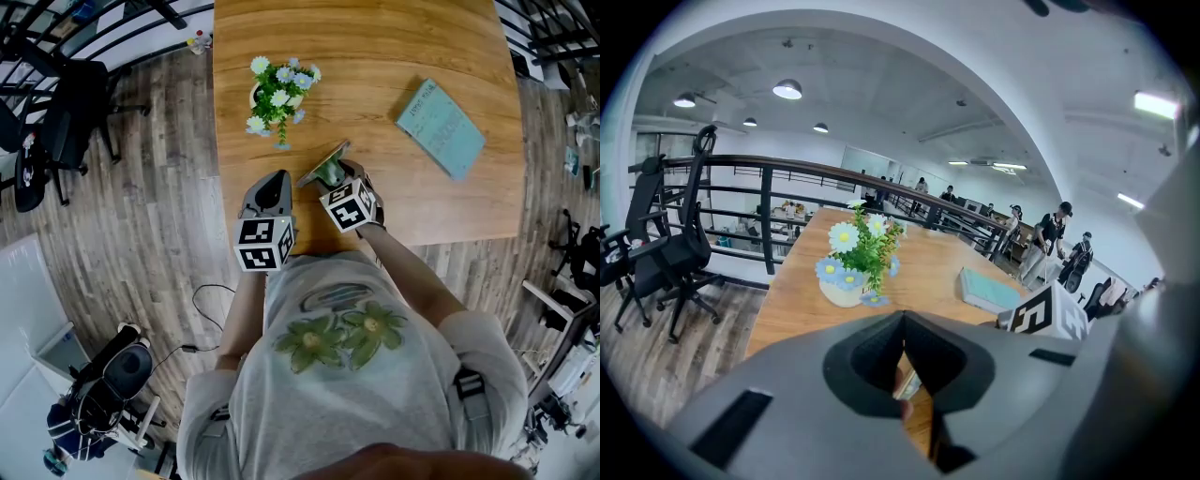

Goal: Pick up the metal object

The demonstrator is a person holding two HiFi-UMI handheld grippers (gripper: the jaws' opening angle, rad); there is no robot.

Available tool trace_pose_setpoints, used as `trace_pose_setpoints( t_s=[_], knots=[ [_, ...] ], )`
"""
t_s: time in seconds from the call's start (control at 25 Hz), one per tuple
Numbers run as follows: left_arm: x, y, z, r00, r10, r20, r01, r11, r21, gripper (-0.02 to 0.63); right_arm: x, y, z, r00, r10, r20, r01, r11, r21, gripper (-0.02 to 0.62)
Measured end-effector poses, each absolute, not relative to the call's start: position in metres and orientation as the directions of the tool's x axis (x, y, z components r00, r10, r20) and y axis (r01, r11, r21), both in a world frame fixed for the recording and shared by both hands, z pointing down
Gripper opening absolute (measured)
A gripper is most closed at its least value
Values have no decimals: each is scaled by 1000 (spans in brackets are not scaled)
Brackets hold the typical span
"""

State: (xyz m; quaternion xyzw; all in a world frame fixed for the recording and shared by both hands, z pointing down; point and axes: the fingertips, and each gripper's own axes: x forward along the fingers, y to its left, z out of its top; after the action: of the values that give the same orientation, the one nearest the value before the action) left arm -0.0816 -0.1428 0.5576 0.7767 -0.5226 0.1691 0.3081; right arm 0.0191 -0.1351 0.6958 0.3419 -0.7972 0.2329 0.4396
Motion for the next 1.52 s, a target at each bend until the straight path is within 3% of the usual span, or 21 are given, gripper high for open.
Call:
trace_pose_setpoints(
  t_s=[0.6,1.52],
  knots=[
    [-93,-141,551,382,-724,575,-922,-253,294,14,25,-136,681,-411,-326,851,-749,653,-111,287],
    [-105,-131,538,351,-752,558,-934,-236,268,14,24,-145,628,-470,-403,785,-727,681,-85,287]
  ],
)
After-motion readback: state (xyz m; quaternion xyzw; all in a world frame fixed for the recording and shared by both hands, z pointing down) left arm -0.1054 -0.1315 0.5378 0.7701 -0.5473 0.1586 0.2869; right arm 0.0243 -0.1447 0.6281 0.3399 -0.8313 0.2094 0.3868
